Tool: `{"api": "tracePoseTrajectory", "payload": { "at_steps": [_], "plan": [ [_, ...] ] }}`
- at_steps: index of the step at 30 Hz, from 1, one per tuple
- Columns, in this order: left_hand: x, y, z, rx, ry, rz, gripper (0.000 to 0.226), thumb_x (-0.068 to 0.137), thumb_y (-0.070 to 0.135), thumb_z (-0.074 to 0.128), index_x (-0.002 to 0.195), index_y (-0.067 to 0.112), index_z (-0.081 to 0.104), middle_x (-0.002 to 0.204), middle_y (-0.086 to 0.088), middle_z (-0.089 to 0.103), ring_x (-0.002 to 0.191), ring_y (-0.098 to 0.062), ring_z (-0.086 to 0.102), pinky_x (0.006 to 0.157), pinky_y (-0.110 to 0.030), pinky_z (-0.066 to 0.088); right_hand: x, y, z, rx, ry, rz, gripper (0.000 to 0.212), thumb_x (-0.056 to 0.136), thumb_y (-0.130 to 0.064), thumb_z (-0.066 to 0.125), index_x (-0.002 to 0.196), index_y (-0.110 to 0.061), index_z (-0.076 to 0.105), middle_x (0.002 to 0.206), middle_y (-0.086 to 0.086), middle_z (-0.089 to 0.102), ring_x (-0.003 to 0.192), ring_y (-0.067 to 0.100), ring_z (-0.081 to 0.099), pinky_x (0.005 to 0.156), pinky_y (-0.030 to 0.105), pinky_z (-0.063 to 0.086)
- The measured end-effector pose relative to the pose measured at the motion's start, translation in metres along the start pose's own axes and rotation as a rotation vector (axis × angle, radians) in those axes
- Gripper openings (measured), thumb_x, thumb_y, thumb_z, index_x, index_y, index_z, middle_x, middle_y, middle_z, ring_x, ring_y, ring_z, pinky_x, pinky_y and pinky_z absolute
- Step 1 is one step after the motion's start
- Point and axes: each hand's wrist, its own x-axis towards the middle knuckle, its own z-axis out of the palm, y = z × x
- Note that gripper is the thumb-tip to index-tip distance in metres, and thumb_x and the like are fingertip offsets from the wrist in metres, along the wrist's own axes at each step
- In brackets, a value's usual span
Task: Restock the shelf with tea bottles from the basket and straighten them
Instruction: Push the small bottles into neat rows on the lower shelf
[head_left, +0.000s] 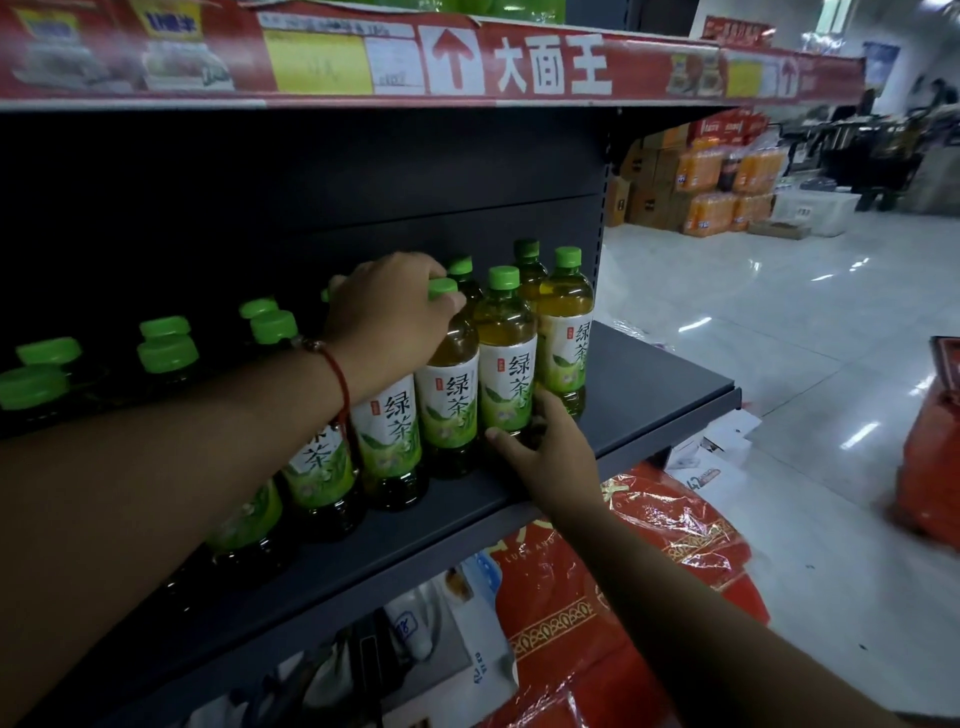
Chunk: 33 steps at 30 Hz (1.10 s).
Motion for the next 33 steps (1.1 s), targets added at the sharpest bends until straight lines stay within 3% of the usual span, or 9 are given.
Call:
{"api": "tracePoseTrajectory", "payload": {
  "at_steps": [4, 16, 20, 23, 26, 28, 30, 33],
  "plan": [
    [-0.004, 0.0, -0.001, -0.017, 0.011, 0.018, 0.032, 0.092, 0.043, 0.053, 0.117, 0.025, 0.063, 0.114, 0.0, 0.066, 0.11, -0.026, 0.056, 0.097, -0.041, 0.035, 0.0, 0.004, 0.0, -0.072, -0.011, -0.027, 0.064, 0.079, -0.036, 0.079, 0.134, -0.032, 0.047, 0.129, -0.01, 0.062, 0.117, 0.011, 0.059, 0.096, 0.038, 0.053],
    [-0.01, -0.002, 0.005, 0.063, 0.074, 0.077, 0.038, 0.095, 0.043, 0.047, 0.124, 0.022, 0.06, 0.119, -0.008, 0.063, 0.113, -0.03, 0.052, 0.095, -0.041, 0.032, 0.0, 0.004, 0.001, -0.074, 0.003, -0.02, 0.063, 0.08, -0.034, 0.077, 0.135, -0.034, 0.046, 0.13, -0.01, 0.062, 0.119, 0.013, 0.058, 0.097, 0.037, 0.05],
    [-0.009, -0.003, 0.006, 0.124, 0.08, 0.113, 0.04, 0.095, 0.046, 0.047, 0.12, 0.019, 0.063, 0.11, -0.01, 0.063, 0.106, -0.032, 0.054, 0.091, -0.042, 0.036, -0.001, -0.002, -0.013, 0.134, -0.06, -0.005, 0.056, 0.085, -0.033, 0.072, 0.135, -0.036, 0.046, 0.122, -0.016, 0.061, 0.109, 0.006, 0.062, 0.093, 0.037, 0.056],
    [-0.008, -0.003, 0.006, 0.182, 0.075, 0.145, 0.042, 0.095, 0.043, 0.046, 0.124, 0.017, 0.061, 0.111, -0.012, 0.061, 0.106, -0.032, 0.054, 0.091, -0.043, 0.036, 0.014, -0.007, -0.03, 0.28, 0.16, 0.048, 0.059, 0.09, -0.031, 0.068, 0.143, -0.026, 0.042, 0.127, -0.006, 0.055, 0.109, 0.01, 0.061, 0.086, 0.039, 0.06],
    [-0.01, -0.002, 0.008, 0.227, 0.068, 0.173, 0.044, 0.097, 0.04, 0.045, 0.132, 0.015, 0.055, 0.117, -0.013, 0.059, 0.11, -0.032, 0.052, 0.092, -0.044, 0.037, 0.047, -0.004, -0.043, 0.238, 0.302, 0.169, 0.077, 0.088, -0.034, 0.072, 0.151, -0.019, 0.032, 0.147, 0.006, 0.042, 0.131, 0.021, 0.048, 0.101, 0.045, 0.051],
    [-0.009, -0.002, 0.008, 0.23, 0.065, 0.18, 0.045, 0.097, 0.039, 0.046, 0.134, 0.015, 0.053, 0.119, -0.014, 0.058, 0.112, -0.033, 0.051, 0.093, -0.044, 0.037, 0.067, 0.004, -0.045, 0.161, 0.217, 0.225, 0.088, 0.086, -0.037, 0.074, 0.155, -0.017, 0.023, 0.156, 0.007, 0.034, 0.141, 0.025, 0.038, 0.108, 0.048, 0.045],
    [-0.009, -0.004, 0.009, 0.247, 0.06, 0.198, 0.045, 0.097, 0.038, 0.045, 0.135, 0.014, 0.052, 0.12, -0.014, 0.058, 0.113, -0.033, 0.051, 0.093, -0.044, 0.038, 0.078, 0.013, -0.042, 0.097, 0.105, 0.236, 0.093, 0.083, -0.039, 0.075, 0.155, -0.018, 0.021, 0.154, 0.007, 0.04, 0.138, 0.026, 0.043, 0.107, 0.048, 0.045],
    [-0.008, -0.008, 0.009, 0.253, 0.07, 0.224, 0.046, 0.097, 0.038, 0.045, 0.135, 0.014, 0.052, 0.12, -0.014, 0.058, 0.113, -0.034, 0.051, 0.092, -0.044, 0.039, 0.085, 0.021, -0.039, 0.058, 0.048, 0.189, 0.073, 0.083, -0.037, 0.076, 0.143, -0.019, 0.039, 0.133, 0.002, 0.061, 0.118, 0.022, 0.06, 0.095, 0.04, 0.053]
  ]
}}
